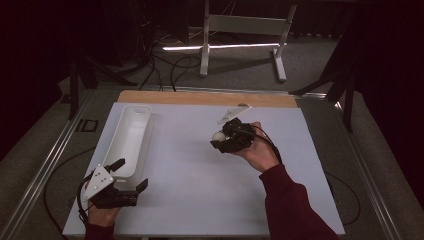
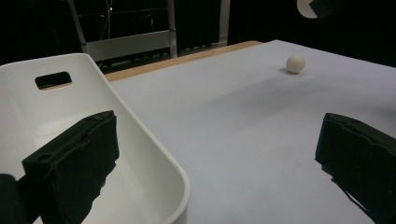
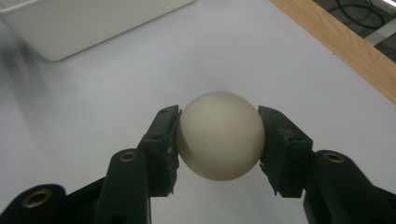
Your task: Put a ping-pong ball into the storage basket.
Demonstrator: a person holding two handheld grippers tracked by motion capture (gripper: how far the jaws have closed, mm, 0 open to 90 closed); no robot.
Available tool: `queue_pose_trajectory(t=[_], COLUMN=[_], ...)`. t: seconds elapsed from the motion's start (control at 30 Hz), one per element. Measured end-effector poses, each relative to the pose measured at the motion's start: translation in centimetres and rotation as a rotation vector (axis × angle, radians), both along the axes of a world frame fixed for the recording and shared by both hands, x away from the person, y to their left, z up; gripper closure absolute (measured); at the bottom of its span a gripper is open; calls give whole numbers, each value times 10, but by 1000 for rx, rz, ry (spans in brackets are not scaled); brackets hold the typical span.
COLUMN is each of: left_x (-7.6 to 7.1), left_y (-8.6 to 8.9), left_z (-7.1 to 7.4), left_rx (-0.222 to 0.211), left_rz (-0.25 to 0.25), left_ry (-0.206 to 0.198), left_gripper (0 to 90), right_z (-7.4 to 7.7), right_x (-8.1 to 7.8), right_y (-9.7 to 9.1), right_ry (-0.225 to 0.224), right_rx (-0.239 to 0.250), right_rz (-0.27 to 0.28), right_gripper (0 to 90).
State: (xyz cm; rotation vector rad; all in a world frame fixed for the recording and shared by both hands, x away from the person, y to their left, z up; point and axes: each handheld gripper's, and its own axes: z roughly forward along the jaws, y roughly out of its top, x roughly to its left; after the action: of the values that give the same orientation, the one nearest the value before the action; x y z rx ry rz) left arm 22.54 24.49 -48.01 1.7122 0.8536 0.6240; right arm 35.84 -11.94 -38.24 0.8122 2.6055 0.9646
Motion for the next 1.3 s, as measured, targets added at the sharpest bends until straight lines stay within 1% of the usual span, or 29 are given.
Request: queue_pose_trajectory(t=[0.4, 0.5, 0.53, 0.83, 0.97, 1.3], left_x=[0, 0, 0, 0, 0, 0], left_y=[0, 0, 0, 0, 0, 0], left_z=[0, 0, 0, 0, 0, 0], left_rx=[0, 1, 0, 3, 2, 6], left_rz=[-2, -1, -1, -3, -3, -5], left_ry=[1, 0, 0, 1, 1, 1], left_gripper=[3, 3, 3, 3, 3, 3], right_z=[2, 2, 2, 3, 3, 4], right_x=[0, 0, 0, 1, 0, 0], right_y=[10, 12, 14, 22, 25, 34], right_ry=[-4, -1, 6, -9, -8, -14], right_rx=[8, 8, 9, 23, 22, 41], right_rz=[22, 28, 37, 49, 58, 80], right_gripper=[507, 506, 507, 507, 507, 507])
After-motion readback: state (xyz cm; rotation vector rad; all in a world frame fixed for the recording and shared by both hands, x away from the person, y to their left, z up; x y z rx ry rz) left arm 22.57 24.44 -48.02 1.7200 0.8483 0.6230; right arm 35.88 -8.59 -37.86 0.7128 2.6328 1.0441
